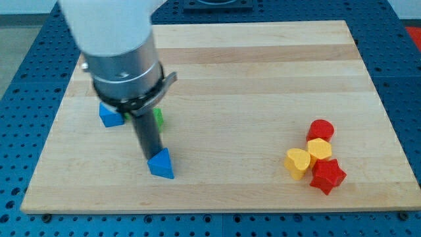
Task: Push the blue triangle diagonal to the yellow heart
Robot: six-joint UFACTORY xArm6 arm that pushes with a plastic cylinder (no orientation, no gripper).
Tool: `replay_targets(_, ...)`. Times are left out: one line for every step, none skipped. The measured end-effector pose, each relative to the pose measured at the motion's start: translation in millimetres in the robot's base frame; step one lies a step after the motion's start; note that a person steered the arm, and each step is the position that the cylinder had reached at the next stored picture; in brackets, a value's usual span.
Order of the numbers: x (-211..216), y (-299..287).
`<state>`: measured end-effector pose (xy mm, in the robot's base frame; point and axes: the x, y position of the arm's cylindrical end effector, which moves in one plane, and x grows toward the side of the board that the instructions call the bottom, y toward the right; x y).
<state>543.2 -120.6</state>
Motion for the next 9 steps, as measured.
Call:
replay_targets(26.7, -21.3)
replay_targets(35.0, 11.7)
replay_targets(29.3, 73.4)
replay_targets(25.9, 113.7)
replay_targets(45.8, 98.2)
replay_targets(53.4, 50.1)
replay_targets(27.6, 35.8)
replay_targets(-2.6, 57.2)
replay_targets(-7.3, 114.1)
